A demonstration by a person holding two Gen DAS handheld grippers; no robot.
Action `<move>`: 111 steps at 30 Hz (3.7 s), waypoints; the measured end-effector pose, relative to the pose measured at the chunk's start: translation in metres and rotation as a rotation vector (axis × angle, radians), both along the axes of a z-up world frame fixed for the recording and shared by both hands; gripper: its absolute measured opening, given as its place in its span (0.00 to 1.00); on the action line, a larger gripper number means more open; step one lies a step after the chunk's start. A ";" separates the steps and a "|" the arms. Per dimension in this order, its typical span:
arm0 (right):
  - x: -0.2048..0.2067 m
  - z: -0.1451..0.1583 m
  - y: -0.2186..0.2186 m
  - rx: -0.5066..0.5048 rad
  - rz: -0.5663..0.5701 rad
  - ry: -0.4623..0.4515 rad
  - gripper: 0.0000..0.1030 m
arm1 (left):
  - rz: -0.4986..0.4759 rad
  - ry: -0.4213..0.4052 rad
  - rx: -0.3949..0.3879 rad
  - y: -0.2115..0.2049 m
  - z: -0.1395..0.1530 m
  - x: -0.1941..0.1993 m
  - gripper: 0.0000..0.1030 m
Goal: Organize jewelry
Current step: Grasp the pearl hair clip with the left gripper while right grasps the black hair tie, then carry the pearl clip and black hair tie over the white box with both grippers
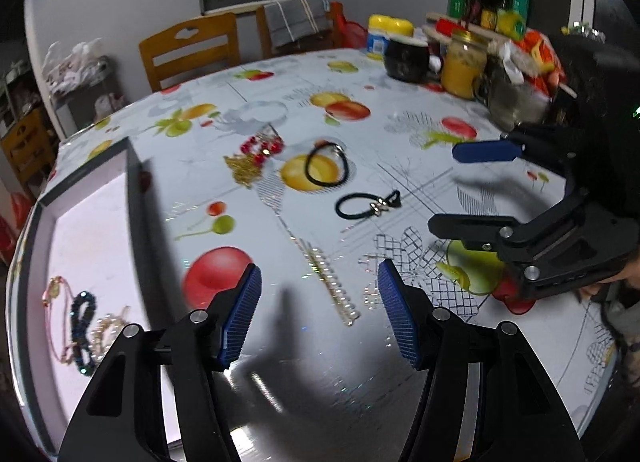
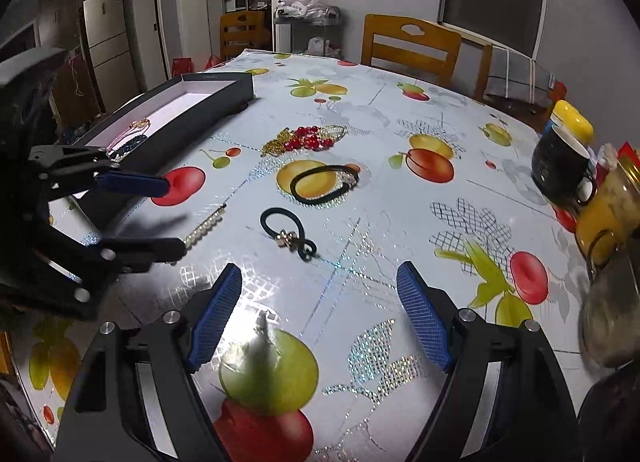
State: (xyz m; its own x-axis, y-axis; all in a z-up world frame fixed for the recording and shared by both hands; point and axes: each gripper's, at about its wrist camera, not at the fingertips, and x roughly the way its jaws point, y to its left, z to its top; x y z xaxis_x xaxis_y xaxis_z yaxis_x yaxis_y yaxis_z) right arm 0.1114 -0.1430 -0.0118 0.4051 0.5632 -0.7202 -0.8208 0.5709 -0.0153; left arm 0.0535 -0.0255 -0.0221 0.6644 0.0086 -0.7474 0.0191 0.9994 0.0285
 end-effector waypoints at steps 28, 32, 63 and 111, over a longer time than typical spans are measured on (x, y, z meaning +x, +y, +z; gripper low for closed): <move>0.004 -0.011 0.024 -0.035 0.070 0.043 0.77 | -0.013 0.046 -0.014 0.002 -0.017 0.004 0.08; 0.007 -0.013 0.035 -0.049 0.094 0.048 0.76 | -0.011 0.047 -0.016 0.002 -0.016 0.005 0.08; 0.001 -0.009 0.046 -0.007 0.103 0.052 0.13 | -0.017 -0.030 -0.102 0.010 0.013 -0.009 0.08; -0.065 0.071 0.151 0.062 0.285 -0.109 0.13 | 0.284 0.040 -0.095 0.244 0.029 0.002 0.08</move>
